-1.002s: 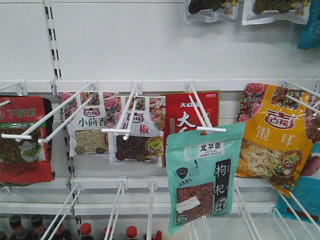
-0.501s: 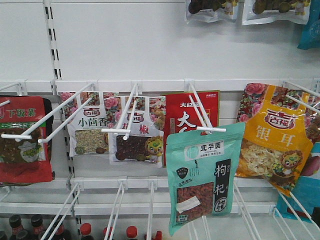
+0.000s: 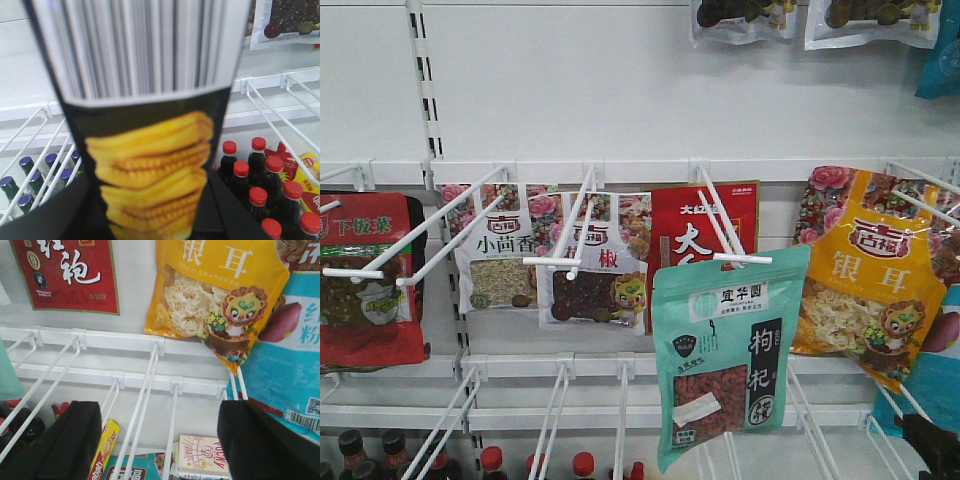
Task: Pick snacks and fruit into basket
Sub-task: 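Reach the right gripper to the mint-green goji bag and grasp it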
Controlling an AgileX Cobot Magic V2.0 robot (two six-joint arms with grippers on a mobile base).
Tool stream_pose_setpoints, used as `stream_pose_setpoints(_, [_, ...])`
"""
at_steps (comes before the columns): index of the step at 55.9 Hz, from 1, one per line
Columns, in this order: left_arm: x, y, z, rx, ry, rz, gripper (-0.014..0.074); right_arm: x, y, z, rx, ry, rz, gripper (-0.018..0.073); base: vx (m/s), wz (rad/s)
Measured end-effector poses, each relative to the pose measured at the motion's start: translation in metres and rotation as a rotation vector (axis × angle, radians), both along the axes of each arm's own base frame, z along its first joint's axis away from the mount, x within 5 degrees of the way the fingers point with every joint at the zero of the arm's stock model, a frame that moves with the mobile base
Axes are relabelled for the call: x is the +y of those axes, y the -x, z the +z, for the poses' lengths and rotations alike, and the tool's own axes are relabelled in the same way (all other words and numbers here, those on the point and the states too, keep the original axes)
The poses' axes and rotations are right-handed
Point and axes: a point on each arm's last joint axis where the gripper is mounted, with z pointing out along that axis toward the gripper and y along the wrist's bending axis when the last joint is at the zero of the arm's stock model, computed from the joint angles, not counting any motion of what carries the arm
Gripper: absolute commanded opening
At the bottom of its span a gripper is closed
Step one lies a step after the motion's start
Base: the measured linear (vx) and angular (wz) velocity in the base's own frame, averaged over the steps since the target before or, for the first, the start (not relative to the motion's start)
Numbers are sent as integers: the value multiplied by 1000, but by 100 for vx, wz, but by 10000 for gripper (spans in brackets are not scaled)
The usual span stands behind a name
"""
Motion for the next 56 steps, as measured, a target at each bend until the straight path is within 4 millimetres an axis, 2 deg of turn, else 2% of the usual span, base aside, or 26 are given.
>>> stream_pose_setpoints(13, [0,0,0,0,0,0,127,0,-5,-2,-2,37,16,529,0,0])
stream_pose_setpoints(24, [0,0,0,0,0,0,127,13,-18,-18,57,-4,160,529,0,0])
stream_pose_setpoints(29, [0,0,0,0,1,0,127,12,-26,-23,75,-42,217,529,0,0])
stream_pose_setpoints(42, [0,0,0,0,1,0,127,-1,-55,-11,25,-166,396,529,0,0])
stream_pose_setpoints(56, [0,0,0,0,1,0,127,5,-87,-3,-11,-258,620,529,0,0])
